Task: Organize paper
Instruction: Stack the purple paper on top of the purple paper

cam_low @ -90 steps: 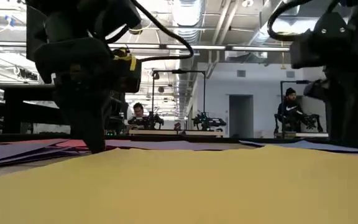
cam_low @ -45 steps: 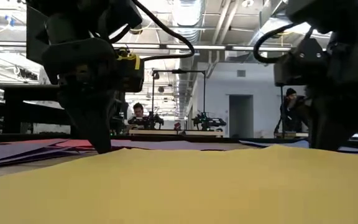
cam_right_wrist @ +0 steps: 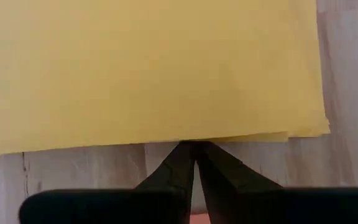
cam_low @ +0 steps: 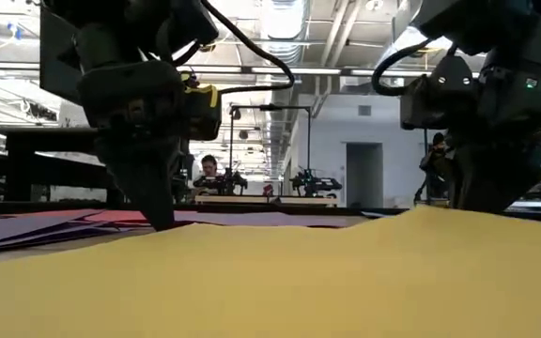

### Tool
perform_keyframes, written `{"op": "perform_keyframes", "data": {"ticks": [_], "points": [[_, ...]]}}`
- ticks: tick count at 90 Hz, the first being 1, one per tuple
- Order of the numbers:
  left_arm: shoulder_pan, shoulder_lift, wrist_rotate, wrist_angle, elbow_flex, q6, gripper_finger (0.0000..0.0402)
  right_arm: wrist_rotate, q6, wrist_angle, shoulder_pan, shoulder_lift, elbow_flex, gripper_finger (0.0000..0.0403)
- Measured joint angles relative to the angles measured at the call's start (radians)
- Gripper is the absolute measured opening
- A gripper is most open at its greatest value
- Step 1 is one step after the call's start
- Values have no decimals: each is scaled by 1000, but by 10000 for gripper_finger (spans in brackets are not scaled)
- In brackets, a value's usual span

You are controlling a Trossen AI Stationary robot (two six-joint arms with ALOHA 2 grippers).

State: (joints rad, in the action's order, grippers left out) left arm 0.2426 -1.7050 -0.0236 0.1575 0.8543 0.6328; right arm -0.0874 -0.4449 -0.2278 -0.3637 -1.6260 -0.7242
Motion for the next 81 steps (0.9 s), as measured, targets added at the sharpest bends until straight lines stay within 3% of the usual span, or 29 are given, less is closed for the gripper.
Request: {"op": "perform_keyframes", "data": {"ticks": [26, 34, 52, 65, 81], "points": [[0, 159, -84, 270, 44, 71, 0, 92, -128, -132, 19, 161, -31, 16], [-1, 229, -84, 320, 60, 88, 0, 151, -126, -143, 53, 223, -57, 16], [-50, 350, -34, 367, 61, 150, 0, 160, -161, -141, 190, 299, -74, 16], [-123, 354, -34, 445, 61, 169, 10, 214, -211, -122, 302, 276, -73, 27], [-192, 289, -114, 387, 60, 39, 70, 274, -239, -89, 372, 222, -73, 68]]}}
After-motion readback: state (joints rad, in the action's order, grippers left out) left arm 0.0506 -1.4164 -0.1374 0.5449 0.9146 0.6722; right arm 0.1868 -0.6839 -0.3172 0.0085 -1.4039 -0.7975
